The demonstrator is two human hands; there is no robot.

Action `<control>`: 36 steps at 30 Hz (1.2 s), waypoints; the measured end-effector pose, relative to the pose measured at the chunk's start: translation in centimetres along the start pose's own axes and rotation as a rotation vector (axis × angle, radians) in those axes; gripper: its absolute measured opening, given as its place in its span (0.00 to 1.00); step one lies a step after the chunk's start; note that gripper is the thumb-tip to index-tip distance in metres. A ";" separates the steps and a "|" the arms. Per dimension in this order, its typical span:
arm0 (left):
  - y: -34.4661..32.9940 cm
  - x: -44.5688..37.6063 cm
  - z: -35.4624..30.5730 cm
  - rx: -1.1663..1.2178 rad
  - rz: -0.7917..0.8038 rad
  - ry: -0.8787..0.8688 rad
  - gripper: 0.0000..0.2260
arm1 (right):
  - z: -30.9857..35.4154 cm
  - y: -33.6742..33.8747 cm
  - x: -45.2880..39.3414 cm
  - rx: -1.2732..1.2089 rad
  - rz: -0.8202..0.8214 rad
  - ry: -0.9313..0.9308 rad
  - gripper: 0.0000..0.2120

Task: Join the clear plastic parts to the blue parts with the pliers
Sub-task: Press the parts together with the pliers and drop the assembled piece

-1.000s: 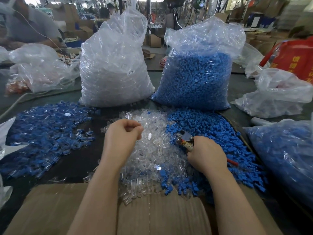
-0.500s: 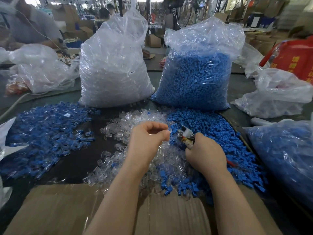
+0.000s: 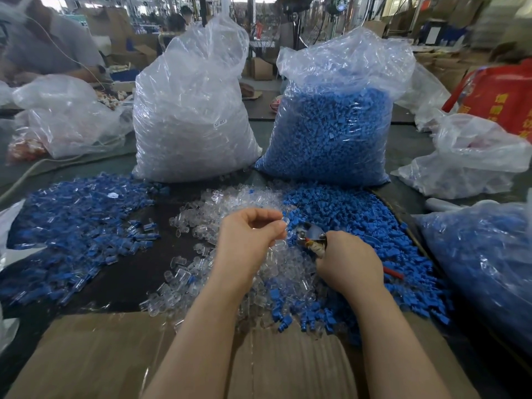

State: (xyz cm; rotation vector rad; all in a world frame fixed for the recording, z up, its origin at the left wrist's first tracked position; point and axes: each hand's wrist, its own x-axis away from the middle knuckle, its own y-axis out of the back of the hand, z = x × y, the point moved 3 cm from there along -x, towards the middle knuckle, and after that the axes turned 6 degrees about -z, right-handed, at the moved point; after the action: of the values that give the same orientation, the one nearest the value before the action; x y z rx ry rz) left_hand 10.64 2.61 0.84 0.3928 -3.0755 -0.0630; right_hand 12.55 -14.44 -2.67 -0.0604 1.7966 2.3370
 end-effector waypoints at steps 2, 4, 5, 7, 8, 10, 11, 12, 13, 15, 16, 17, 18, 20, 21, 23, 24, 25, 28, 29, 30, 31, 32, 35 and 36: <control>0.0 0.0 0.0 0.005 -0.005 0.000 0.05 | 0.0 0.1 0.1 -0.012 -0.033 -0.013 0.13; 0.0 0.0 0.0 0.010 -0.006 0.006 0.05 | -0.2 0.3 0.1 -0.022 -0.073 -0.023 0.14; 0.0 0.1 0.0 0.013 -0.006 0.006 0.05 | -0.2 0.4 0.1 -0.018 -0.082 -0.021 0.14; 0.0 0.0 0.0 0.022 -0.003 0.006 0.05 | -0.2 0.3 0.0 0.009 -0.064 -0.011 0.13; 0.1 0.0 0.0 0.028 0.000 0.008 0.05 | -0.1 0.2 0.0 0.024 -0.046 -0.008 0.13; 0.0 0.0 0.0 0.037 0.006 0.012 0.06 | -0.2 0.1 0.0 0.033 -0.022 -0.013 0.13; 0.0 0.0 0.0 0.035 0.008 0.012 0.06 | -0.2 0.1 0.0 0.029 -0.015 -0.016 0.13; 0.0 0.0 0.1 0.032 0.009 0.011 0.06 | -0.1 0.1 -0.1 0.025 -0.006 -0.017 0.12; 0.0 0.0 0.1 0.030 0.008 0.007 0.06 | -0.1 0.1 -0.1 0.020 0.004 -0.017 0.11; 0.0 -0.1 0.1 0.028 0.004 0.000 0.06 | 0.0 0.1 -0.1 0.006 0.021 -0.020 0.10; 0.1 -0.1 0.1 0.028 0.003 -0.002 0.06 | 0.1 0.1 -0.1 -0.002 0.025 -0.021 0.10; 0.1 -0.1 0.1 0.029 0.003 -0.002 0.06 | 0.1 0.1 0.0 -0.011 0.022 -0.023 0.11; 0.0 -0.1 0.2 0.030 0.002 -0.001 0.06 | 0.1 0.1 0.0 -0.021 0.010 -0.024 0.11; 0.0 -0.1 0.2 0.030 -0.002 -0.001 0.06 | 0.0 0.2 0.1 -0.039 -0.036 -0.027 0.10; 0.0 -0.2 0.3 0.033 -0.004 0.000 0.06 | 0.0 0.3 0.0 -0.048 -0.064 -0.030 0.11; 0.1 -0.2 0.3 0.058 -0.009 0.005 0.06 | -0.1 0.8 -0.2 -0.098 -0.115 -0.055 0.11; 0.0 -0.3 0.4 0.071 -0.013 0.007 0.05 | -0.1 1.1 -0.4 -0.143 -0.136 -0.070 0.12; 0.0 -0.3 0.4 0.078 -0.018 0.006 0.05 | 0.0 1.5 -0.6 -0.193 -0.158 -0.075 0.12; -0.3 -0.2 0.4 0.096 -0.034 -0.007 0.05 | 0.6 2.3 -0.5 -0.413 -0.221 -0.031 0.11; -0.4 -0.1 0.3 0.102 -0.045 -0.014 0.05 | 0.8 2.5 -0.3 -0.507 -0.234 -0.017 0.10; -0.5 -0.1 0.3 0.103 -0.060 -0.024 0.06 | 1.1 2.6 -0.1 -0.589 -0.241 -0.010 0.09; -0.5 -0.1 0.4 0.098 -0.075 -0.034 0.06 | 1.4 2.7 0.0 -0.652 -0.240 -0.009 0.07; -0.5 -0.1 0.4 0.090 -0.088 -0.043 0.07 | 1.6 2.7 0.2 -0.702 -0.234 -0.011 0.06; -0.5 -0.1 0.2 0.060 -0.114 -0.071 0.07 | 1.9 2.7 0.5 -0.851 -0.204 -0.019 0.04; -0.5 -0.1 0.2 0.042 -0.119 -0.086 0.07 | 2.0 2.7 0.5 -0.894 -0.195 -0.020 0.03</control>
State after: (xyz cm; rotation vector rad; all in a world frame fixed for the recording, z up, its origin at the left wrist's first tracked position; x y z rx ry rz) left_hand 10.89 2.13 0.65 0.5911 -3.1394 -0.0198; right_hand 11.71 -13.15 0.32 -0.3125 0.5739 2.7476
